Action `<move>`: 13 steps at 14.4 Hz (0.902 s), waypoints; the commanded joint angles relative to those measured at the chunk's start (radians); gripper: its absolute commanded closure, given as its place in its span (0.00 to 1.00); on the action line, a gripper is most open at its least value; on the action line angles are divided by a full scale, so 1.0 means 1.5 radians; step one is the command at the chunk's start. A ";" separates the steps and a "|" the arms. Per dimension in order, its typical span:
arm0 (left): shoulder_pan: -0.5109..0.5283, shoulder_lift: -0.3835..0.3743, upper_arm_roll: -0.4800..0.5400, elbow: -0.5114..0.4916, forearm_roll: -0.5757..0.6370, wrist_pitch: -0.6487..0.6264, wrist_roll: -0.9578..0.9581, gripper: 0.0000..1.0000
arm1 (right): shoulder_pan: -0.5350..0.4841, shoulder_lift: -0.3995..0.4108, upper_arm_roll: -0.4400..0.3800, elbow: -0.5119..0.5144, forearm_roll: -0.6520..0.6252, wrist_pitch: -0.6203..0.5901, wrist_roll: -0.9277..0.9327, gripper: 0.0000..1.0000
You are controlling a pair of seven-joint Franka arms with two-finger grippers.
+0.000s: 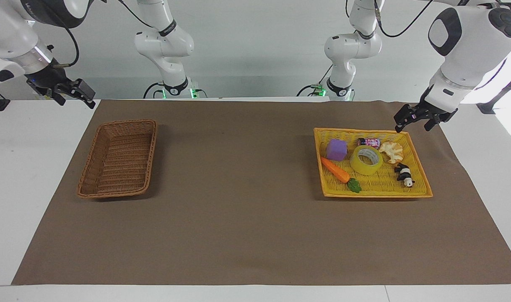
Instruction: Move tape to another basket
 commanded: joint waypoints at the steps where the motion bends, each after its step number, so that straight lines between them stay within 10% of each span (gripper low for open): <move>1: -0.005 -0.008 0.005 -0.002 -0.004 -0.007 -0.005 0.00 | -0.002 -0.008 0.001 -0.007 0.010 -0.005 -0.007 0.01; 6: -0.002 -0.023 0.005 -0.035 -0.004 0.012 -0.025 0.00 | -0.002 -0.008 0.001 -0.007 0.010 -0.005 -0.007 0.01; 13: 0.016 -0.086 0.007 -0.346 -0.004 0.297 -0.007 0.01 | -0.002 -0.008 0.001 -0.007 0.009 -0.005 -0.007 0.01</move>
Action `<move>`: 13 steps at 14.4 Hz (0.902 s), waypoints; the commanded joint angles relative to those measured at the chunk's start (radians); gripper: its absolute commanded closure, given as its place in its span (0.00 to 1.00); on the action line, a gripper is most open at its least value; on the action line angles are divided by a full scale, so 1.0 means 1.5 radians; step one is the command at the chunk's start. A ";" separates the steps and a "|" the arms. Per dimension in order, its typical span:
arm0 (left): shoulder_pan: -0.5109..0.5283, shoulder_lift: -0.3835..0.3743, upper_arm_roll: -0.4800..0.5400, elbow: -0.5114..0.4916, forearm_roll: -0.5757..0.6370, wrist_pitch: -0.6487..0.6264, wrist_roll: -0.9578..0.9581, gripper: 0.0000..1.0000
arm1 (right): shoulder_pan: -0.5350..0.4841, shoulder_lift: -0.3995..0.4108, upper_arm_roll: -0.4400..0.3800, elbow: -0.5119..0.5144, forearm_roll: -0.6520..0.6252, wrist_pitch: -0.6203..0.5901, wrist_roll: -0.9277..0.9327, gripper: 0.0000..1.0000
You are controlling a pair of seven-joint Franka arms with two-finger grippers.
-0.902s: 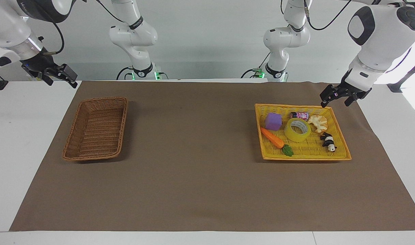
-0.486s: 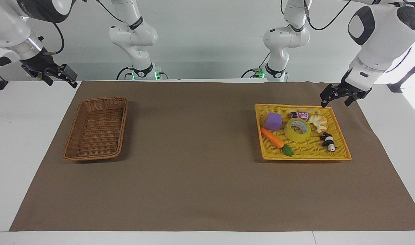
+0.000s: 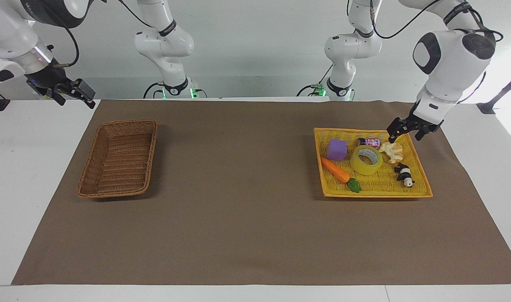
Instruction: Move tape to another basket
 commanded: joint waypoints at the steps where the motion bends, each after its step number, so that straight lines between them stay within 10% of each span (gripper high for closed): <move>1: 0.005 -0.011 -0.001 -0.104 -0.004 0.105 0.008 0.01 | -0.002 -0.008 0.001 -0.007 0.009 -0.005 -0.007 0.01; 13: 0.043 0.031 -0.001 -0.221 -0.004 0.266 0.061 0.01 | -0.002 -0.008 0.001 -0.007 0.010 -0.005 -0.007 0.01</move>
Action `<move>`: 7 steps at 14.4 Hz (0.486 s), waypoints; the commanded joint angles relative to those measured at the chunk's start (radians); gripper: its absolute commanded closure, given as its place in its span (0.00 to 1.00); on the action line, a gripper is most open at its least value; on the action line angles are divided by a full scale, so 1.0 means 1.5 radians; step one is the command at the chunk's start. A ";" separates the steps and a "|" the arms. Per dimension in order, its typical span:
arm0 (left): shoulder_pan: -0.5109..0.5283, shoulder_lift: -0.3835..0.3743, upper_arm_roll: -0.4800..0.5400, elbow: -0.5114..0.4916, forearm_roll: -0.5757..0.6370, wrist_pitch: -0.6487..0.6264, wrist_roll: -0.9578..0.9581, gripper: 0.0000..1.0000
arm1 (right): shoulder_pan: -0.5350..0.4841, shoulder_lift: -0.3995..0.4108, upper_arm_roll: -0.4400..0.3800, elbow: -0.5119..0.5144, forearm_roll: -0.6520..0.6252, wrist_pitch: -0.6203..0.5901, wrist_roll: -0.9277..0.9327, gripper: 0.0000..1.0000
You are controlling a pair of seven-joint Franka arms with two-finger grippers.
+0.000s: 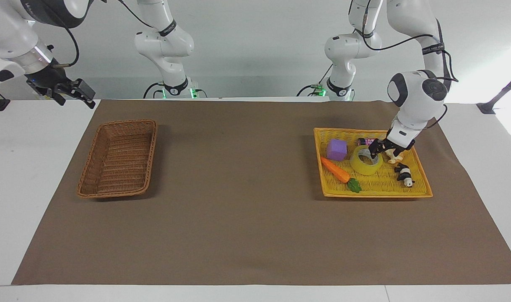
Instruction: Move tape to another basket
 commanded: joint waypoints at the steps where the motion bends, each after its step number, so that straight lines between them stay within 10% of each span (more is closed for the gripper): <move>1: 0.007 -0.003 -0.003 -0.033 -0.004 0.051 0.012 0.01 | -0.002 -0.008 0.001 -0.007 0.009 -0.005 -0.007 0.01; 7: -0.001 0.000 -0.004 -0.038 -0.004 0.053 0.007 0.01 | -0.002 -0.008 0.001 -0.007 0.009 -0.005 -0.007 0.01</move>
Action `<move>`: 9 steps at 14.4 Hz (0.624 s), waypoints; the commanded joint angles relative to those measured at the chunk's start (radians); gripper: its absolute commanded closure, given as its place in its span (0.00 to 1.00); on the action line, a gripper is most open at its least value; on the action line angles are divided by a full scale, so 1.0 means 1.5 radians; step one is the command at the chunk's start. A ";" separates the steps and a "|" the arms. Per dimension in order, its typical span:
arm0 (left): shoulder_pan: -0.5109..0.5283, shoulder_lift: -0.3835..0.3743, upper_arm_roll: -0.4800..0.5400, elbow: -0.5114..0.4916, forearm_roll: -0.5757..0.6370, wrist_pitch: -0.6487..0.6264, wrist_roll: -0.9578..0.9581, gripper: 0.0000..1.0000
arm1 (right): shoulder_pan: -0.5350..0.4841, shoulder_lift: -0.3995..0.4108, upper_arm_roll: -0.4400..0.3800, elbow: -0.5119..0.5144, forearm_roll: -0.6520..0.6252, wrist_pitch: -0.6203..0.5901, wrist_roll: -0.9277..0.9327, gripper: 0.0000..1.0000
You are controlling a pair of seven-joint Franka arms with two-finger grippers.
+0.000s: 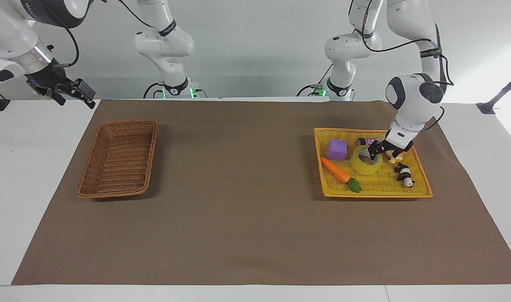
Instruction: Move tape to another basket
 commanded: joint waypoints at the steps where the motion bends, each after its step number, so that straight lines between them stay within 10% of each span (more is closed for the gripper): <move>1: -0.003 -0.003 0.000 -0.012 -0.004 0.023 0.006 0.01 | -0.002 -0.008 0.001 -0.007 0.009 -0.005 -0.007 0.01; 9: -0.025 -0.006 0.000 -0.019 -0.004 0.022 0.006 0.01 | -0.002 -0.008 0.001 -0.007 0.009 -0.005 -0.007 0.01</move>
